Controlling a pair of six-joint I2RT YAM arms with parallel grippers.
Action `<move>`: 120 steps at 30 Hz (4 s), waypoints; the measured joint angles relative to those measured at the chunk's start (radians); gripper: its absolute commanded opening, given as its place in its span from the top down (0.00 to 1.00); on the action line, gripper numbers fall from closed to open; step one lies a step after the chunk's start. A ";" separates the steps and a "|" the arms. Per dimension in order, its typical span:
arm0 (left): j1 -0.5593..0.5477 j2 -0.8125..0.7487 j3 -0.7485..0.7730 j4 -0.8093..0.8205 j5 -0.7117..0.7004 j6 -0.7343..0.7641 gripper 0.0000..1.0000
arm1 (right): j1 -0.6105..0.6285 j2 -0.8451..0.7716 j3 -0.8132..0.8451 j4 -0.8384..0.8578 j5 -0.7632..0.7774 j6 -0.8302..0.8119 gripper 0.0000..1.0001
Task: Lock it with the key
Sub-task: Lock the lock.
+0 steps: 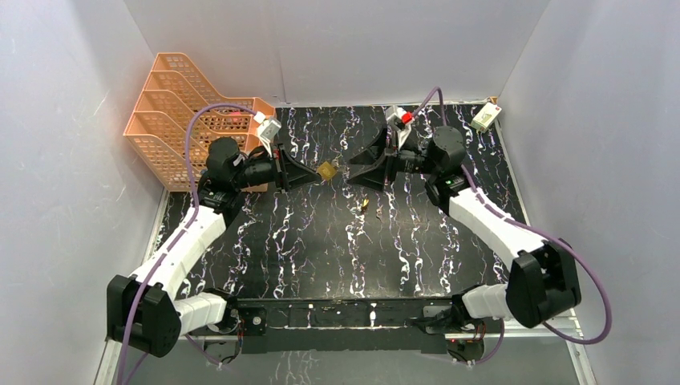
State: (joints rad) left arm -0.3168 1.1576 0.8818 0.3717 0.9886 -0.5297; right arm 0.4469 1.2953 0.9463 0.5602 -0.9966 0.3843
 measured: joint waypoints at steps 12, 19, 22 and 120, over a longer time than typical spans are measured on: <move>0.000 0.040 -0.006 0.053 0.026 -0.032 1.00 | 0.000 0.129 0.021 0.238 -0.051 0.189 0.35; 0.000 0.053 -0.007 0.072 0.034 -0.040 1.00 | 0.000 0.177 0.055 0.327 -0.070 0.243 0.41; 0.000 0.058 -0.007 0.079 0.039 -0.043 1.00 | 0.000 0.199 0.064 0.340 -0.077 0.261 0.42; 0.023 0.135 -0.136 0.579 -0.009 -0.377 0.64 | 0.031 0.252 0.020 0.550 0.284 0.691 1.00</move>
State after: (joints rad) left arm -0.2943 1.2930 0.7460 0.9504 0.9794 -0.9062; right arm 0.4782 1.5471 0.9661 1.1107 -0.7124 1.0756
